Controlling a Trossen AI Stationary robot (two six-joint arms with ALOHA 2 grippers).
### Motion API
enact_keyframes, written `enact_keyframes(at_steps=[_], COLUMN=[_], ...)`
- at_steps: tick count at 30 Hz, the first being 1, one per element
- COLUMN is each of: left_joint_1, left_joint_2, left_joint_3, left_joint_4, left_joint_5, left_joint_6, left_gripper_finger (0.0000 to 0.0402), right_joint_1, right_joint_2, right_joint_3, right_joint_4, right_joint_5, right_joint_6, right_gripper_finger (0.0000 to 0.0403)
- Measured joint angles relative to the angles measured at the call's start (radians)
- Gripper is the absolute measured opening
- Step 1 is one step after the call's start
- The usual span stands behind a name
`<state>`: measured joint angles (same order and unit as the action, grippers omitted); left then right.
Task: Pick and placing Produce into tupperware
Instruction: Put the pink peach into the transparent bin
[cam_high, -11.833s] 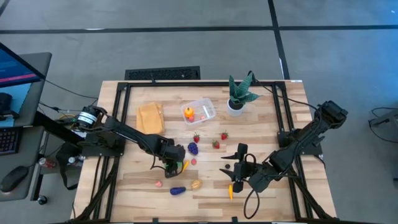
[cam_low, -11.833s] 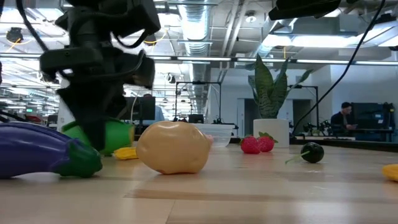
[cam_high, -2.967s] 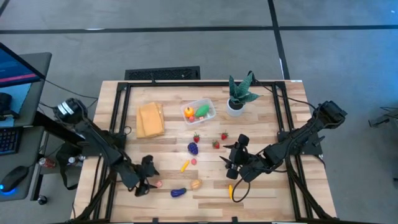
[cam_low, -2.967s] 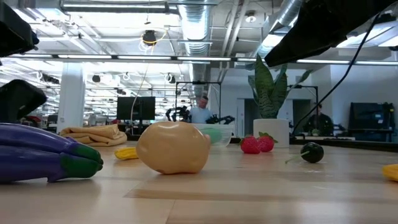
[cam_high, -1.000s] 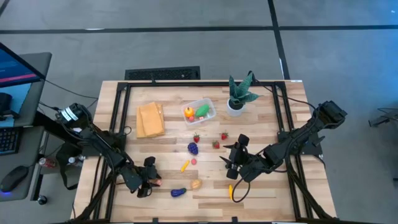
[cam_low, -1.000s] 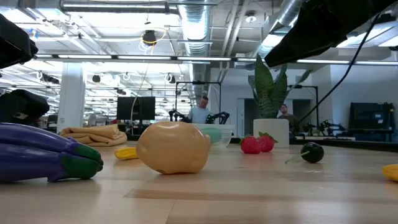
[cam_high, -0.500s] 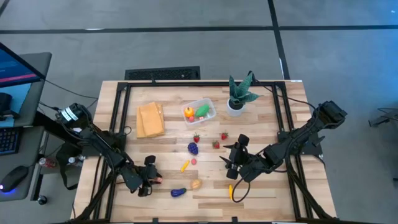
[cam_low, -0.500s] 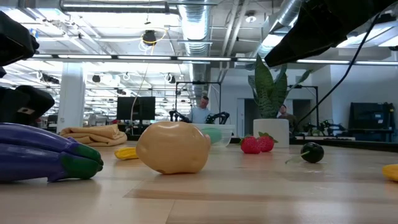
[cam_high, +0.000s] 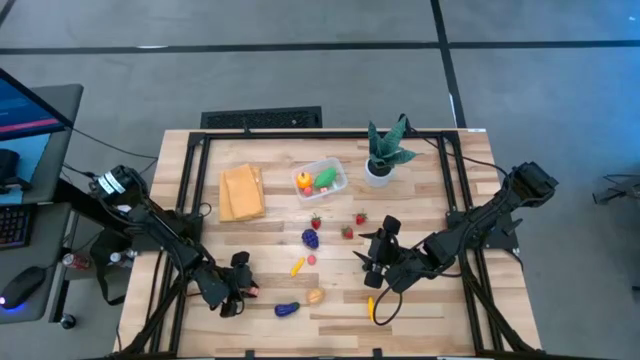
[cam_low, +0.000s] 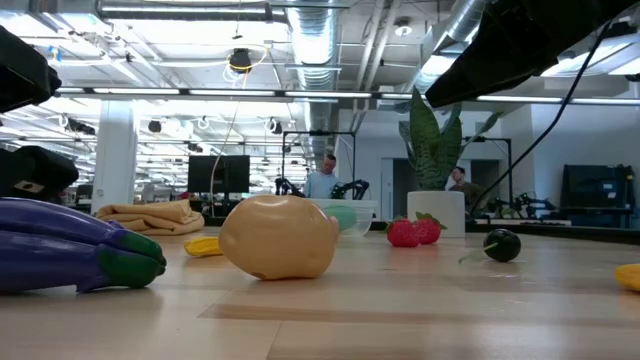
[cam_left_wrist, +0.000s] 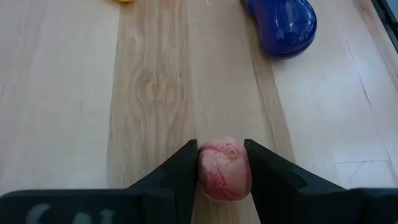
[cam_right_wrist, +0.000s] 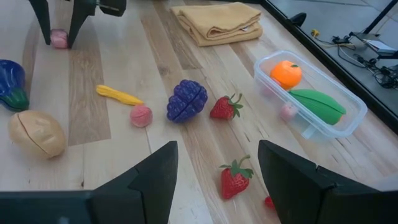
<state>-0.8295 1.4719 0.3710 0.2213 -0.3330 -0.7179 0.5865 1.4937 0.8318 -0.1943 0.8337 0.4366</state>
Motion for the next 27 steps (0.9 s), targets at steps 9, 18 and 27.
enact_keyframes(at_steps=[9, 18, 27], left_joint_1=[0.0, 0.042, 0.151], left_joint_2=[-0.001, -0.001, -0.032], left_joint_3=[0.0, -0.001, -0.004], left_joint_4=[-0.005, 0.005, 0.002], left_joint_5=[-0.013, -0.023, -0.085], left_joint_6=[0.047, 0.123, 0.288], left_gripper_finger=[0.0119, 0.0119, 0.0119], right_joint_1=[0.0, 0.0, 0.0], right_joint_2=[0.0, 0.0, 0.0], right_joint_3=[0.0, 0.0, 0.0], right_joint_4=[0.001, 0.001, 0.001], right_joint_5=[0.0, 0.0, 0.0], right_joint_6=[0.0, 0.0, 0.0], right_gripper_finger=[0.0216, 0.0216, 0.0216])
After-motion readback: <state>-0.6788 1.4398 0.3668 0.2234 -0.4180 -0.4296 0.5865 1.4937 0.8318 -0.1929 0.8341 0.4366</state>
